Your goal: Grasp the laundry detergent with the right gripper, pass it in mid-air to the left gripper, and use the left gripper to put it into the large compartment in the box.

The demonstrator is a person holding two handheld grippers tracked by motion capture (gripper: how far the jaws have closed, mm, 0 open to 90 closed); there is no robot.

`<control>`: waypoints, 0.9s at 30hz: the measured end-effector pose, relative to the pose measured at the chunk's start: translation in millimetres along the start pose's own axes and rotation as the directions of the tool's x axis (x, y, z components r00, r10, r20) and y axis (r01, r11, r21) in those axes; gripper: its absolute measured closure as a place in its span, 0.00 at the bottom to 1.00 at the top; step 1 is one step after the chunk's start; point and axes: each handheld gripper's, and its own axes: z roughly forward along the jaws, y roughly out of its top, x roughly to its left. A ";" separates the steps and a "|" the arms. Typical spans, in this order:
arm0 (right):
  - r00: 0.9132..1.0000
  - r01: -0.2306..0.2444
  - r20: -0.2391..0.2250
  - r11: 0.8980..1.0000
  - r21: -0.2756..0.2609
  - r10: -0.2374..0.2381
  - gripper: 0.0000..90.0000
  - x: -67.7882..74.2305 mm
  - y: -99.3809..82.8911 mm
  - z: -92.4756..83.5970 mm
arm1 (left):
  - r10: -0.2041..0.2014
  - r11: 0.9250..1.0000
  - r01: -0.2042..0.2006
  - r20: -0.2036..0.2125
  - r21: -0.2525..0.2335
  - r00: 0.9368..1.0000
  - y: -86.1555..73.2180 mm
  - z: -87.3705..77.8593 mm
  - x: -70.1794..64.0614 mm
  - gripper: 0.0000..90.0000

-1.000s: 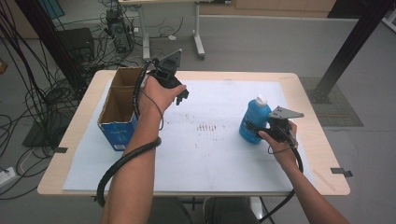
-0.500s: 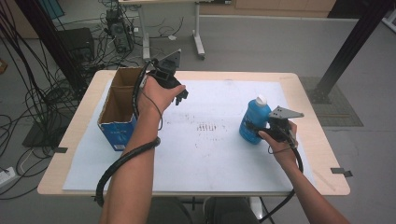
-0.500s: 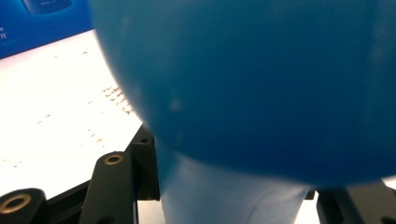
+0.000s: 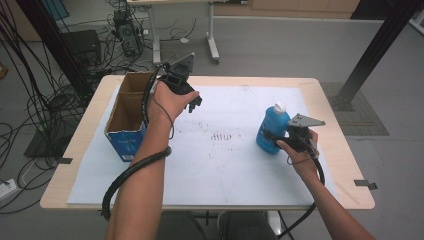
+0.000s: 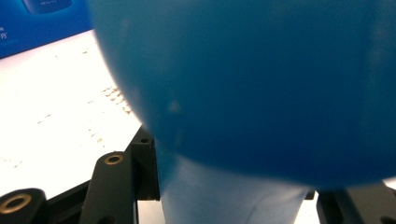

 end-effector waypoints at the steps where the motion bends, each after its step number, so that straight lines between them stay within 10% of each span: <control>1: 1.000 0.000 0.000 1.000 0.000 0.000 0.49 0.0 0.0 0.0 | 0.001 1.000 -0.001 -0.001 0.000 1.000 0.0 0.2 -0.2 0.06; 27: 1.000 0.001 0.001 1.000 -0.002 -0.001 0.49 0.0 0.0 0.0 | 0.005 1.000 -0.005 0.000 -0.003 1.000 -1.3 -3.2 0.0 0.06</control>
